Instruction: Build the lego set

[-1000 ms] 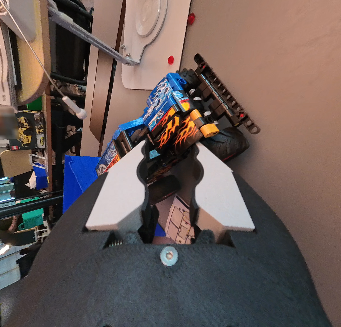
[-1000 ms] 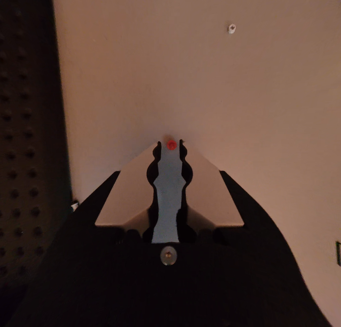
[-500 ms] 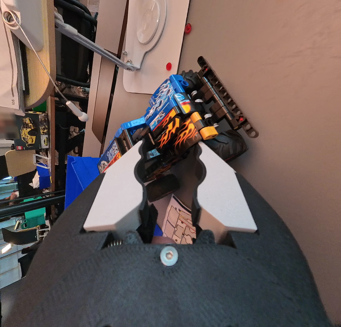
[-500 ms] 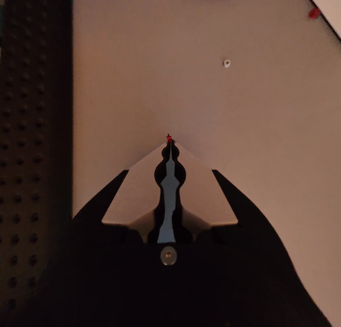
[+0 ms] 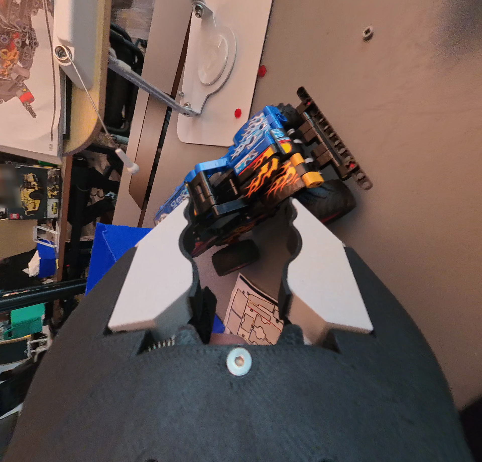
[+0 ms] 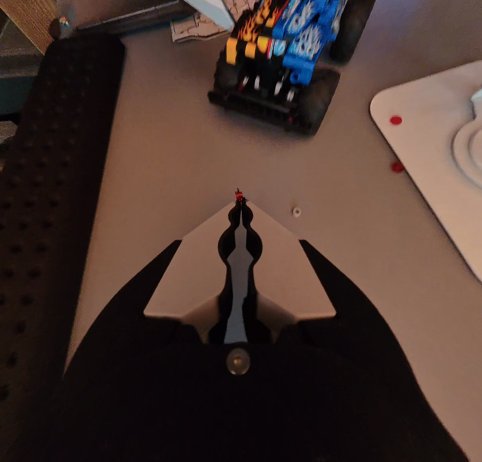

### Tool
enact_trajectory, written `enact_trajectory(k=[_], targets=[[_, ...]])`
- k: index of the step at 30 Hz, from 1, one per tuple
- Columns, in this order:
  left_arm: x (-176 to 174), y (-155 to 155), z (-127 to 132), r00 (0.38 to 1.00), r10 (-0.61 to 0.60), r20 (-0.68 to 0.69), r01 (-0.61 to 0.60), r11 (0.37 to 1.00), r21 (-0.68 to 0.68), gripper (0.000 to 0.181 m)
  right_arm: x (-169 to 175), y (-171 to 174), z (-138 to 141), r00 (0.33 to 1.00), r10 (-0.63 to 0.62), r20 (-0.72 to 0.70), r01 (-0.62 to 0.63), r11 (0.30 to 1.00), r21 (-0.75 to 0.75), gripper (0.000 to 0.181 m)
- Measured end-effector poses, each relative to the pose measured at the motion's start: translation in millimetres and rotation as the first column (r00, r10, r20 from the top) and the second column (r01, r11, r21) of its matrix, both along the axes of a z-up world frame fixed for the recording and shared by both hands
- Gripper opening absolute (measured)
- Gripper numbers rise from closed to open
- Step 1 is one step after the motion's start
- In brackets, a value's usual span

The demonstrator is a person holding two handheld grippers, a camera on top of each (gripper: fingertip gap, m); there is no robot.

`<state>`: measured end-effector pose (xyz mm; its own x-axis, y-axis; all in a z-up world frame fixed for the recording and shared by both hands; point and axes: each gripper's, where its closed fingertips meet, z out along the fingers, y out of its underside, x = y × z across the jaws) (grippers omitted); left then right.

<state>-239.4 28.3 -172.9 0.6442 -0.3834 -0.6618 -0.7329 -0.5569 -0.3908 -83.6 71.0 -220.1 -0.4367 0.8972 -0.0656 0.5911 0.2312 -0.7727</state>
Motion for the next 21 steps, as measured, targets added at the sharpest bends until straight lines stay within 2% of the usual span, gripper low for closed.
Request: enact_trajectory(k=[5, 9, 14, 18, 21], targets=[[0.6, 3.0, -6.6, 0.999, -0.035, 0.011, 0.036, 0.998, -0.042, 0.074, -36.4, -13.0, 9.2, 0.996, 0.079, -0.048, -0.077, 0.997, 0.030, 0.000], [4.9, 6.1, -7.0, 0.998, -0.056, 0.001, 0.056, 0.997, -0.053, 0.076, -45.4, -31.5, 16.9, 0.984, 0.152, -0.089, -0.152, 0.988, 0.006, 0.000], [22.6, 8.3, -7.5, 0.994, -0.105, 0.005, 0.105, 0.994, -0.011, 0.076, -54.1, -50.1, 23.2, 0.978, 0.174, -0.115, -0.183, 0.981, -0.063, 0.000], [32.8, 9.0, -8.3, 0.996, -0.090, -0.010, 0.090, 0.995, 0.032, 0.077, -56.5, -53.2, 16.0, 0.977, 0.188, -0.099, -0.196, 0.978, -0.075, 0.000], [33.6, 5.9, -4.1, 0.999, -0.014, -0.032, 0.017, 0.996, 0.086, 0.079, -55.4, -52.4, 15.7, 0.978, 0.181, -0.106, -0.190, 0.978, -0.082, 0.000]])
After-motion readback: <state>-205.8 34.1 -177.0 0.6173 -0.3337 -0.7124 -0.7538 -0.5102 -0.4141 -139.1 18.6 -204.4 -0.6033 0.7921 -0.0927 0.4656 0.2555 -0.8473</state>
